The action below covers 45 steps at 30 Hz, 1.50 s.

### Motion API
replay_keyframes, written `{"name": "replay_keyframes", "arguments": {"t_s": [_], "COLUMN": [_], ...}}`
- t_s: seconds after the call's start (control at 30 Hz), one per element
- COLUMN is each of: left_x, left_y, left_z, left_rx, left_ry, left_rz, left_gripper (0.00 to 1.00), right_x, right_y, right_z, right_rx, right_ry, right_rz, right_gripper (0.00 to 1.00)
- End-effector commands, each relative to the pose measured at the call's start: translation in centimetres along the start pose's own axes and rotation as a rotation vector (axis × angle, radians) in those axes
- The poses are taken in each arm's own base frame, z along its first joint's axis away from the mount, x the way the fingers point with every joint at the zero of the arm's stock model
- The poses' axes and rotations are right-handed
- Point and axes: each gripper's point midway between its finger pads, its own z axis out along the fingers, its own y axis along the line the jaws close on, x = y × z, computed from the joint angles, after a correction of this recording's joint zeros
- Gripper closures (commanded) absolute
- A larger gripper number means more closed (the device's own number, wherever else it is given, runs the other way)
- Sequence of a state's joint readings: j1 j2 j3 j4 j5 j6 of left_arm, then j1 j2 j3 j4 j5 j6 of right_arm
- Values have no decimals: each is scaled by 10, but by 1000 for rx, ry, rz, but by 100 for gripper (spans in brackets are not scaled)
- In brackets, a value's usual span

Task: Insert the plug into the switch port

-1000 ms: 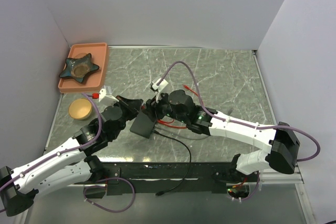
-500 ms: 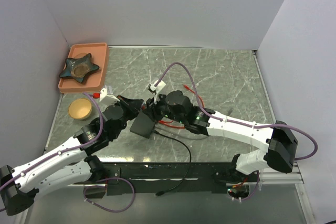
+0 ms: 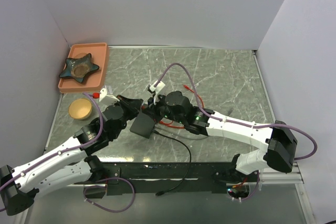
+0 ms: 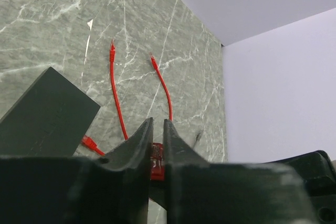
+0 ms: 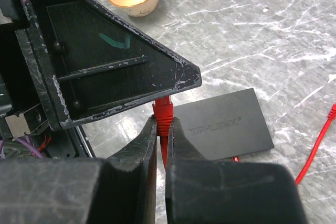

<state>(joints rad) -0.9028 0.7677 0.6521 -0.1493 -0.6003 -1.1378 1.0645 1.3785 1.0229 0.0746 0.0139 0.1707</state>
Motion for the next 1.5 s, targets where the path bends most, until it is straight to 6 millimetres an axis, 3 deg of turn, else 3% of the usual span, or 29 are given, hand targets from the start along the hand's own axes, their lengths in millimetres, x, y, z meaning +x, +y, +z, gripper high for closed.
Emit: {"name": "replay_keyframes", "arguments": {"t_s": [0.0, 0.1, 0.2, 0.33, 0.37, 0.43, 0.5, 0.53, 0.57, 0.67, 0.73, 0.8, 1.03, 1.1, 1.13, 1.2, 1.23, 1.33, 1.47], "left_x": [-17, -16, -18, -23, -23, -27, -30, -31, -34, -38, -41, -41, -31, -19, -19, -6, -2, 14, 36], "left_y": [-18, -18, -17, -9, -5, 1, 5, 7, 9, 22, 27, 34, 59, 84, 96, 110, 123, 142, 157], "left_z": [-4, -4, -4, -6, -7, -8, -10, -11, -12, -14, -13, -11, 20, 35, 46, 55, 61, 75, 86], "left_rx": [34, 32, 17, -29, -46, -66, -78, -84, -89, -134, -156, -179, -231, -269, -295, -297, -321, -293, -250], "left_ry": [-40, -36, -40, -52, -51, -68, -82, -88, -97, -121, -137, -140, 5, 87, 95, 154, 170, 234, 312], "left_rz": [-24, -10, 9, 37, 47, 47, 48, 49, 47, 55, 69, 86, 206, 242, 242, 265, 268, 273, 290], "left_gripper": [63, 32, 18, 9, 7, 5, 3, 2, 1, 1, 1, 4, 4, 4, 4, 4, 4, 4, 4], "right_x": [-28, -25, -21, -6, -14, -4, -18, -15, -30, -38, -34, -19, 62, 69, 88, 88, 105, 116, 134], "right_y": [-10, -13, -21, -43, -48, -66, -82, -89, -92, -100, -109, -114, -107, -110, -114, -117, -120, -123, -125], "right_z": [-10, -14, -20, -34, -43, -59, -86, -95, -117, -150, -157, -148, -75, -63, -51, -39, -32, -18, -6], "right_rx": [58, 77, 100, 173, 191, 267, 334, 356, 370, 417, 461, 479, 363, 366, 367, 367, 375, 357, 327], "right_ry": [-89, -82, -73, -30, -57, -19, -69, -73, -141, -221, -219, -159, 93, 137, 212, 255, 321, 377, 445], "right_rz": [10, -2, -9, -27, -30, -43, -45, -46, -42, -49, -59, -69, -57, -76, -92, -129, -141, -187, -221], "right_gripper": [100, 100, 100, 100, 100, 100, 100, 100, 100, 100, 100, 100, 100, 100, 100, 100, 100, 100, 100]}}
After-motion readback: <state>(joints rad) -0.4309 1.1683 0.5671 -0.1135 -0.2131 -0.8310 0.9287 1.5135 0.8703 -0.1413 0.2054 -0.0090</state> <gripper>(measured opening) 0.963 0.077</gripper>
